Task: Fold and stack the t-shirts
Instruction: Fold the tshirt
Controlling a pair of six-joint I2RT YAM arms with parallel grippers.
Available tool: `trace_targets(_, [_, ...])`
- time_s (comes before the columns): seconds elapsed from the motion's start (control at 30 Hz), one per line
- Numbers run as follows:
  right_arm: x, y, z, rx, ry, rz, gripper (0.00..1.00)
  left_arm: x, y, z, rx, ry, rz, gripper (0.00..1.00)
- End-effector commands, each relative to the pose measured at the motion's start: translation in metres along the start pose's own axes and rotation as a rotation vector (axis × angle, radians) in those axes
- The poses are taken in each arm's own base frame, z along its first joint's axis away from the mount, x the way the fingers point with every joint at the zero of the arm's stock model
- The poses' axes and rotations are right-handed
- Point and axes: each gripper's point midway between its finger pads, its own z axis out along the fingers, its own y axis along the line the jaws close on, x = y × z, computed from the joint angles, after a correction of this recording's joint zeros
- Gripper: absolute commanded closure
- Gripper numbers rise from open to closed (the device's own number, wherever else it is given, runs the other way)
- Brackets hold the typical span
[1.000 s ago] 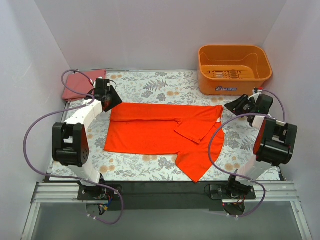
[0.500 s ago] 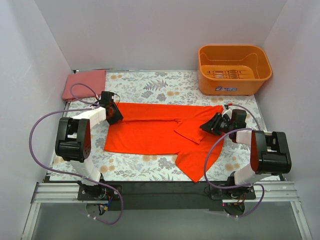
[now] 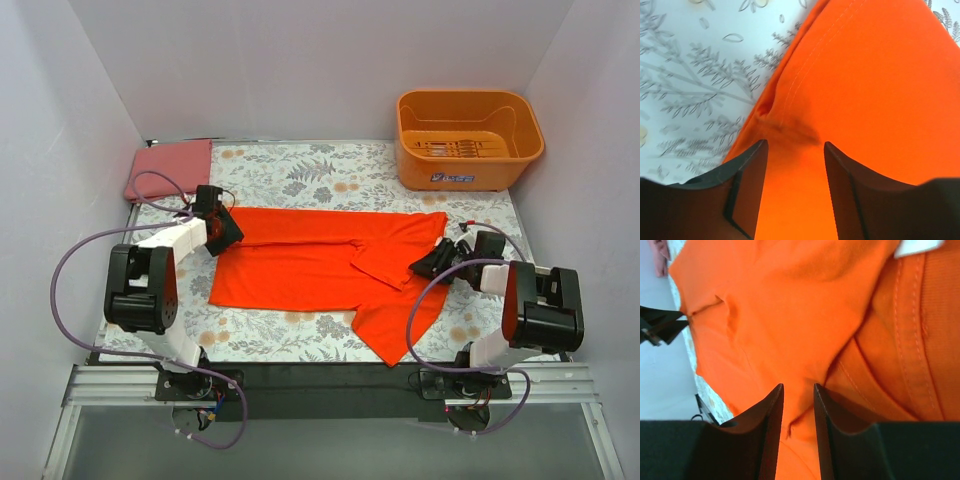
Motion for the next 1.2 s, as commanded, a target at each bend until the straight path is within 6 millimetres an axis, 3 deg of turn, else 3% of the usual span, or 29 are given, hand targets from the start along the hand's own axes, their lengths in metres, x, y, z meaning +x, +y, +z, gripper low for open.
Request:
trace_targets(0.0, [-0.002, 0.001, -0.015, 0.066, 0.008, -0.086, 0.63, -0.023, -0.001, -0.041, 0.009, -0.079, -0.013, 0.52])
trace_targets(0.07, [-0.021, 0.010, -0.027, 0.116, -0.045, -0.189, 0.60, -0.031, -0.001, -0.062, 0.018, -0.119, -0.021, 0.48])
trace_targets(0.2, [-0.028, 0.017, -0.051, 0.238, -0.079, -0.263, 0.53, -0.010, 0.025, -0.084, -0.048, -0.092, -0.031, 0.44])
trace_targets(0.4, [0.002, 0.022, -0.062, 0.343, -0.051, -0.352, 0.48, 0.044, 0.078, -0.090, -0.198, -0.009, -0.077, 0.41])
trace_targets(0.5, [0.012, 0.028, -0.061, 0.343, -0.033, -0.400, 0.48, 0.049, 0.079, -0.096, -0.179, -0.026, -0.138, 0.41])
trace_targets(0.73, [0.002, 0.043, -0.061, 0.317, -0.058, -0.446, 0.47, 0.060, 0.085, -0.094, -0.279, 0.082, -0.146, 0.39])
trace_targets(1.17, [0.009, 0.049, -0.052, 0.227, -0.061, -0.481, 0.47, 0.089, 0.111, -0.080, -0.394, 0.132, -0.208, 0.53])
